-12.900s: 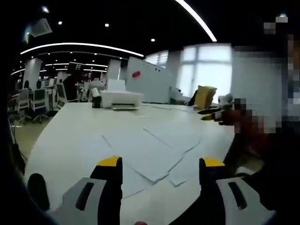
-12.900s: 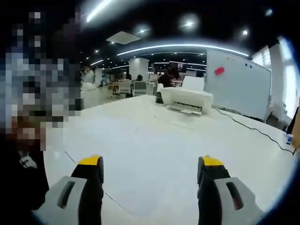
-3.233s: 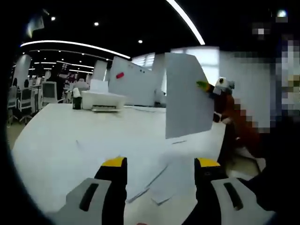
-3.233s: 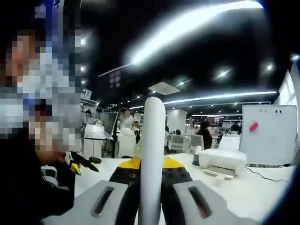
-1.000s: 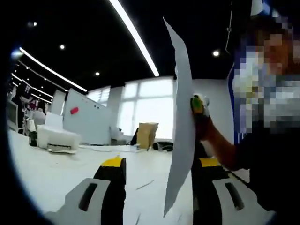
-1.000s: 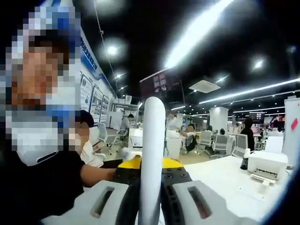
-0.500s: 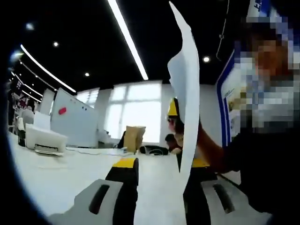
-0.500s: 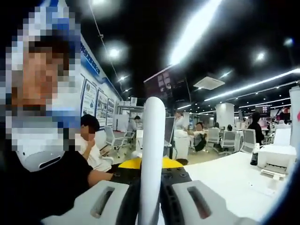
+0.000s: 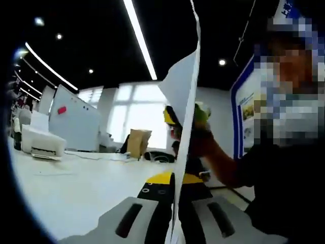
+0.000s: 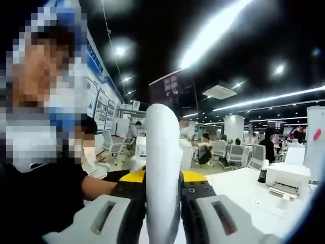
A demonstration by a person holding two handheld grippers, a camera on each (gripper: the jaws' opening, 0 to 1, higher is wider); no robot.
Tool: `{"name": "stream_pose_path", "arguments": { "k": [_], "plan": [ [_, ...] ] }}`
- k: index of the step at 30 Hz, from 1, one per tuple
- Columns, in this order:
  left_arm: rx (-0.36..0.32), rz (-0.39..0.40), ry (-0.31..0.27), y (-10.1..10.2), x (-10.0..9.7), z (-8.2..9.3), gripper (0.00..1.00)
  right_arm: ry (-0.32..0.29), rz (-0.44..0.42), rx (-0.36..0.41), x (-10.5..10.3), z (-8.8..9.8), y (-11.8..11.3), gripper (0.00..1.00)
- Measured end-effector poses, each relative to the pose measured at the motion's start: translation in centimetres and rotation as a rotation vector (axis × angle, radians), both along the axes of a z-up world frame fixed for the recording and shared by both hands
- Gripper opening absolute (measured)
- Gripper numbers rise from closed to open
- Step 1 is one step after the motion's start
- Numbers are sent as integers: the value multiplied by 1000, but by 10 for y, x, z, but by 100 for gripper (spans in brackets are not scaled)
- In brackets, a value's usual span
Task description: Organize the stack of printing papers by aligning and flattening the scattered papers on the table
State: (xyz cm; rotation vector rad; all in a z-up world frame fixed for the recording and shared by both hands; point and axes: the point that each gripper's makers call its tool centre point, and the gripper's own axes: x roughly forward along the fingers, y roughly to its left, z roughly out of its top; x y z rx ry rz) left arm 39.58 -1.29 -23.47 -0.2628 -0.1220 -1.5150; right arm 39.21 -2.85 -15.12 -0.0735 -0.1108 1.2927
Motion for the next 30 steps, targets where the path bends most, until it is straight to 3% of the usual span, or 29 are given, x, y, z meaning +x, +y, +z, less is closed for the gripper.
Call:
{"name": "stream_pose_path", "arguments": {
  "k": [6,11,15,22,25,30],
  "plan": [
    [35,-14,-20,0,-8,-3,5,-39,-73,4,12,5,-11,36],
    [88,7,-71,1,-11,-5,5,-53,-113,33,15,12,-22,49],
    [136,48,-149,6,-8,-6,5,-68,-141,50,18,17,-33,55],
    [171,66,-157,21,1,-15,5,-51,-186,64,28,16,-52,51],
    [215,61,-179,22,-1,-22,5,12,-160,88,33,7,-50,49],
    [267,40,-219,16,-12,-29,6,108,-59,120,27,-3,-34,32]
  ]
}}
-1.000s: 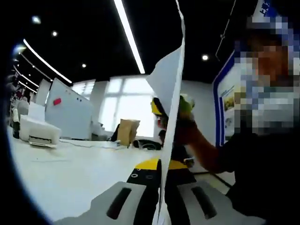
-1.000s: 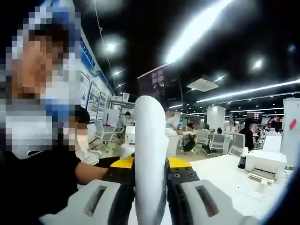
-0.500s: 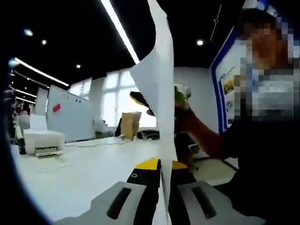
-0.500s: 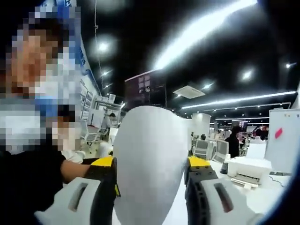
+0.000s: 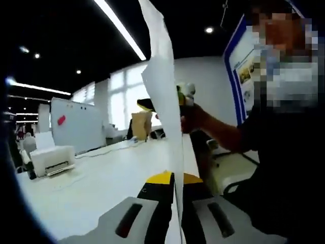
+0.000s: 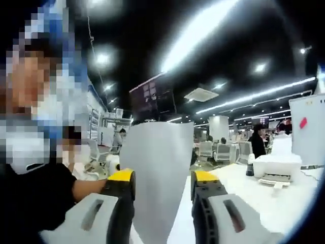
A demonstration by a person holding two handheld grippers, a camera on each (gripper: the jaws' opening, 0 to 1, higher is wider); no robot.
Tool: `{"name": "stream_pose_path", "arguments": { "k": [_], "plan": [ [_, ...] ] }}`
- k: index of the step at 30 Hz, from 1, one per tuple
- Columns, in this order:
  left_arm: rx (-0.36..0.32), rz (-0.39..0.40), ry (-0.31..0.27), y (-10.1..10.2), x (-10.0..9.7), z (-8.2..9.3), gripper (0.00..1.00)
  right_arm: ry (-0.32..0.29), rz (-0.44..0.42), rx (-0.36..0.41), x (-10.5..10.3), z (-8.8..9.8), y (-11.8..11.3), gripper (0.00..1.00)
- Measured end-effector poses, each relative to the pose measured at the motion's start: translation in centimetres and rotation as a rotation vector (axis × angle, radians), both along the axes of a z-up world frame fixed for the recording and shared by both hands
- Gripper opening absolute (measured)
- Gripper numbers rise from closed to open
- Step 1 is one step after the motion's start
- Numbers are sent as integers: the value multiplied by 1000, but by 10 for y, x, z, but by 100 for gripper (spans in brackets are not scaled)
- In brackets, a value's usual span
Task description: Organize the stack of printing papers by aligning and flattening the scattered papers on the table
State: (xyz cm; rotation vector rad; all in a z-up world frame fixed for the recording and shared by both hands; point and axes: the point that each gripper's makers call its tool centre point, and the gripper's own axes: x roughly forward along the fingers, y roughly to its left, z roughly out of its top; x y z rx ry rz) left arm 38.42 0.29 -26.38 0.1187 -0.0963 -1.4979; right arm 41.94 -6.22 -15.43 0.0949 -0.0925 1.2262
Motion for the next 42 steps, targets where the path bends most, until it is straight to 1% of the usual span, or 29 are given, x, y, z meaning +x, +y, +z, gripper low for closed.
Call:
{"name": "stream_pose_path", "arguments": {
  "k": [1,2,3,4,5,6,7,9,12,14,18,20,22,24,26,27,29,30,32,34,36,37,39,40,41,42],
  "plan": [
    [5,3,1,-1,0,-1,6,6,17,2,-2,0,2,25],
    [5,5,11,0,1,-2,6,-13,46,-11,-7,0,3,15],
    [-3,5,61,-1,2,-3,6,-17,48,-10,-8,1,4,11],
    [-16,10,105,0,4,-3,6,-19,49,-9,-9,2,5,10],
    [-31,17,144,1,8,-3,6,-29,53,-8,-10,4,6,6],
    [-45,20,170,2,11,-3,6,-39,59,-11,-13,5,6,1],
    [-52,16,176,3,11,-3,6,-43,72,-17,-15,5,7,0],
    [-60,5,169,2,9,-3,6,-45,92,-19,-20,7,8,0],
    [-69,-6,181,0,7,-3,6,-67,104,-29,-26,10,10,0],
    [-87,-18,184,-1,6,0,6,-81,103,-28,-28,12,10,0],
    [-131,-41,152,-2,1,11,7,-90,99,-22,-27,15,10,0],
    [-150,-47,133,-2,-2,17,8,-86,100,-32,-26,12,11,0],
    [-165,-41,132,-2,-1,22,11,-79,102,-37,-26,9,12,0],
    [-161,-43,132,-3,-1,22,9,-74,99,-35,-25,8,12,0],
    [-161,-47,134,-3,0,22,6,-68,99,-25,-25,10,12,0],
    [-169,-54,161,-2,1,23,6,-69,100,-23,-25,10,12,0],
    [-186,-49,177,-2,3,25,6,-73,100,-21,-26,11,12,0],
    [-204,-44,208,-1,5,27,6,-77,99,-24,-26,11,12,0],
    [-222,-52,246,0,6,29,6,-77,97,-28,-26,11,11,0],
    [-230,-43,259,1,9,29,6,-74,83,-28,-24,10,8,0],
    [-235,-29,282,2,15,28,6,-69,66,-53,-20,6,6,8],
    [-235,-15,314,3,18,26,6,-75,54,-62,-19,6,5,13],
    [-222,31,359,4,29,19,6,-87,40,-60,-17,7,3,13],
    [-216,41,372,5,31,16,6,-87,37,-59,-17,7,2,13],
    [-216,57,385,5,35,13,6,-87,32,-60,-16,6,1,13],
    [-219,79,411,7,40,11,6,-88,27,-63,-14,5,0,13]
  ]
}}
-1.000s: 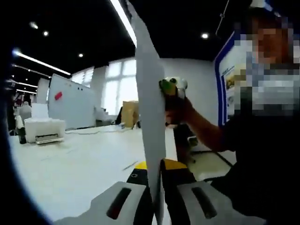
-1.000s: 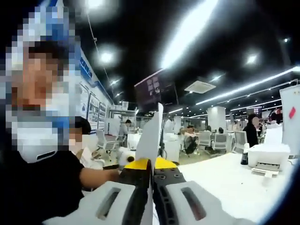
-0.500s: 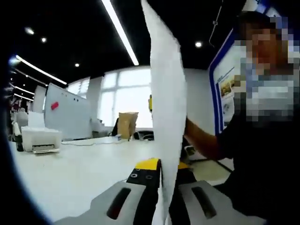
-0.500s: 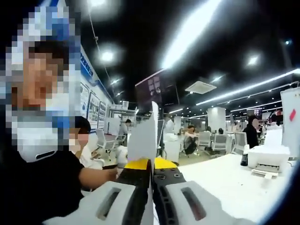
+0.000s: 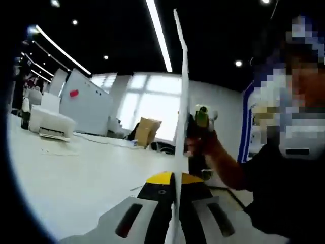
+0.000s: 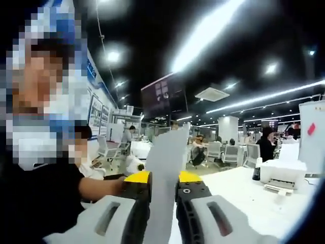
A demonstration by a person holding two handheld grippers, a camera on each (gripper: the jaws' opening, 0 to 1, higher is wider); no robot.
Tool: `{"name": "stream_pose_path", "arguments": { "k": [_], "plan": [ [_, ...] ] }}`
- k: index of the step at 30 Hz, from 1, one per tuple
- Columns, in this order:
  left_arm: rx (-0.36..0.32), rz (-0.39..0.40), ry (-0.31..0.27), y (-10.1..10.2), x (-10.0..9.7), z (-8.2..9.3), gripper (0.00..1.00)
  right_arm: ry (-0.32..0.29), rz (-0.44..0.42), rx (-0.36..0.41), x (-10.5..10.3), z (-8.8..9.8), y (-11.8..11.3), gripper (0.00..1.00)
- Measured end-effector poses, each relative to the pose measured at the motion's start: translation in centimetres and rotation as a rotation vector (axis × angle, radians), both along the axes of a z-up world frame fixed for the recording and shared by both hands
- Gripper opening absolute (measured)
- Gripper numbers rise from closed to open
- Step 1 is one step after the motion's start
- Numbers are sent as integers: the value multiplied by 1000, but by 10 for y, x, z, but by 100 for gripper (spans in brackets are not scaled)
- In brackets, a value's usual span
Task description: Organize the stack of printing papers by aligning and flattening the scattered papers on the table
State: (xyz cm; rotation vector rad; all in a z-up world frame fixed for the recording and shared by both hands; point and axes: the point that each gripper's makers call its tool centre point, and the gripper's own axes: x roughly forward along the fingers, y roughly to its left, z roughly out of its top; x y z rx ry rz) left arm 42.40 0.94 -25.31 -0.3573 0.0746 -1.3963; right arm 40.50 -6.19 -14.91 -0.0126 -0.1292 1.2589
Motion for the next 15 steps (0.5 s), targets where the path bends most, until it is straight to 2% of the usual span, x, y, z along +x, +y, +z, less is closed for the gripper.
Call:
{"name": "stream_pose_path", "arguments": {
  "k": [4,5,8,10,11,13,15],
  "plan": [
    [13,54,68,3,14,-11,6,7,-11,-9,4,-4,-2,13],
    [26,67,68,4,17,-15,6,10,-11,-8,4,-6,-2,13],
    [92,123,43,6,27,-27,6,17,-15,-20,6,-11,-1,13],
    [133,147,7,5,28,-33,6,26,-26,-45,11,-19,-2,13],
    [136,171,-21,5,31,-33,6,36,-44,-75,15,-25,-3,14],
    [146,171,-16,7,31,-35,6,39,-63,-87,21,-29,-4,15],
    [173,203,-38,10,35,-38,6,42,-84,-86,27,-29,-8,16]
  ]
}}
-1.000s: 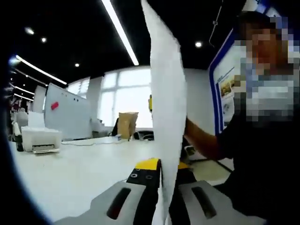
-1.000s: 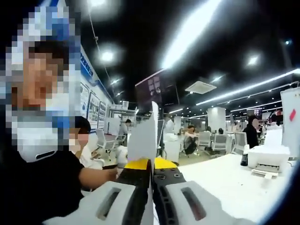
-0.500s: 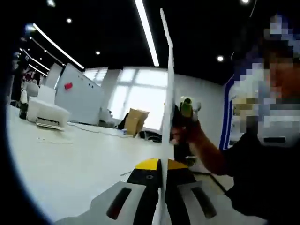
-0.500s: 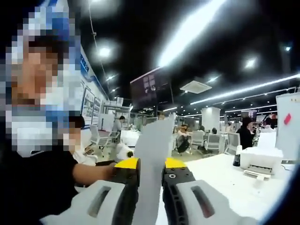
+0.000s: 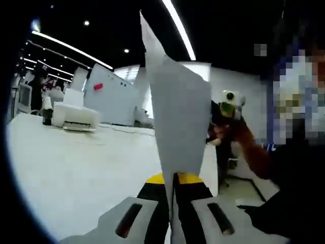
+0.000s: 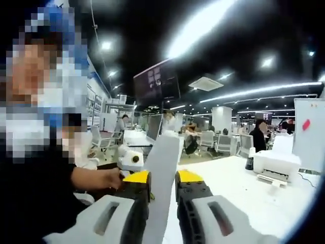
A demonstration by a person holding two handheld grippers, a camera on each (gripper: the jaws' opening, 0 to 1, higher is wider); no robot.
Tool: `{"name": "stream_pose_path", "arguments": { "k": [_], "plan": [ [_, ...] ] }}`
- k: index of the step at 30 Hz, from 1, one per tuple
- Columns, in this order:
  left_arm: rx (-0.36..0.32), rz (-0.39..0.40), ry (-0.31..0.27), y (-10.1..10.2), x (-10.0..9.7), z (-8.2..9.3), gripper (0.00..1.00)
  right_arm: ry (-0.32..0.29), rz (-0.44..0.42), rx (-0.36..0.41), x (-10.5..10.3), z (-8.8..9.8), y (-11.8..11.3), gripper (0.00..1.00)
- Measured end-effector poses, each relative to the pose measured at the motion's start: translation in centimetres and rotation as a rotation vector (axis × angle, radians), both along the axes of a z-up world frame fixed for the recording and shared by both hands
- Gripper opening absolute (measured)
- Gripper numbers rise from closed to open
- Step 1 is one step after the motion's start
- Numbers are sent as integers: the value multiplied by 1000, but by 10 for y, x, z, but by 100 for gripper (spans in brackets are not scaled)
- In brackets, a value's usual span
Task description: Organize the stack of printing papers by aligning and flattening the scattered papers on the table
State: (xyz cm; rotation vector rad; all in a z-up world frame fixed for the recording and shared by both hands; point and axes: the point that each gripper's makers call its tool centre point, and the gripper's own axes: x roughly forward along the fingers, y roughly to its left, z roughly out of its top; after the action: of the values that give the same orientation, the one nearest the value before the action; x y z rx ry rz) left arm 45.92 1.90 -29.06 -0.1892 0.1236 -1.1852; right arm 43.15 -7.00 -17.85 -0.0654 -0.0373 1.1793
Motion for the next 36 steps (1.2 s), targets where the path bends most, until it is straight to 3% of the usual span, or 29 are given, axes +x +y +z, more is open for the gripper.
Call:
{"name": "stream_pose_path", "arguments": {
  "k": [3,6,12,36],
  "plan": [
    [77,49,-59,2,4,-7,6,-5,-30,10,6,3,-6,18],
    [78,46,-53,1,3,-9,6,-7,-43,20,9,5,-9,19],
    [184,106,-155,12,15,-22,6,0,-93,23,15,3,-24,20],
    [72,99,-133,39,32,-35,6,1,-189,-14,11,-6,-57,28]
  ]
}}
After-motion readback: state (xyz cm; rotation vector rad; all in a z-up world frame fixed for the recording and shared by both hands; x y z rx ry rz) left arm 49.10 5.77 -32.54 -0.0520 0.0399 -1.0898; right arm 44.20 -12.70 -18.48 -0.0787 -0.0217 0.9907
